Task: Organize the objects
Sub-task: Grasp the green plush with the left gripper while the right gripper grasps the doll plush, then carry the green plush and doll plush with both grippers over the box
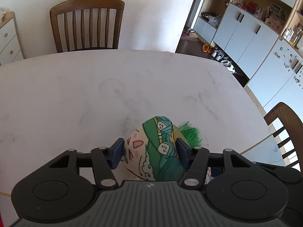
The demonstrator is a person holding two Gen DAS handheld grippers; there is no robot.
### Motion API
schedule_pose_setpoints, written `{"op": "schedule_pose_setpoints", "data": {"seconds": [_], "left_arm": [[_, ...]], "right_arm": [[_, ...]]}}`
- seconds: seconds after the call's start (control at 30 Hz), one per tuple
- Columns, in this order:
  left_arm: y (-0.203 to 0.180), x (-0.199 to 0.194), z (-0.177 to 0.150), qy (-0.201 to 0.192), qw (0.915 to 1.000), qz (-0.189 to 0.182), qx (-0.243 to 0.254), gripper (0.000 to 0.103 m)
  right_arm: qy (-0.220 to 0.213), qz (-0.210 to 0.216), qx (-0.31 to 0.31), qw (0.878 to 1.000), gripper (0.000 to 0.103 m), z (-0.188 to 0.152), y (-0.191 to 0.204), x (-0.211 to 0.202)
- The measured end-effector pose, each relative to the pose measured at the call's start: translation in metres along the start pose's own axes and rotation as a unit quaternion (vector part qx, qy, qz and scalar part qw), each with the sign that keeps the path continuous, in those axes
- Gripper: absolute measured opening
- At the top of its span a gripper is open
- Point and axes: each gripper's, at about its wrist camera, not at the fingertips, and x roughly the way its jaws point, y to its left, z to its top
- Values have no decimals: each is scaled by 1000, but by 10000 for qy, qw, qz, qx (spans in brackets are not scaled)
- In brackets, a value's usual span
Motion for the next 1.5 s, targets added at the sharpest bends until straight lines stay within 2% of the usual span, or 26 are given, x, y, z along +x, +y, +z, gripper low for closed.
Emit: {"op": "schedule_pose_setpoints", "data": {"seconds": [0.37, 0.87, 1.2, 1.5], "left_arm": [[3, -47, -7, -218, 9997, -31, 67, 58], [12, -139, -30, -591, 9977, -199, 267, 58], [41, -211, -50, -802, 9963, -107, 298, 58], [86, -266, -72, -928, 9955, 35, 172, 58]], "right_arm": [[-121, -104, -183, 9997, 54, -2, 14, -27], [-344, -125, -768, 9964, 54, -2, 63, -98], [-362, -75, -1398, 9895, 54, 3, 123, -131], [-444, -24, -1820, 9823, 54, 5, 195, -138]]}}
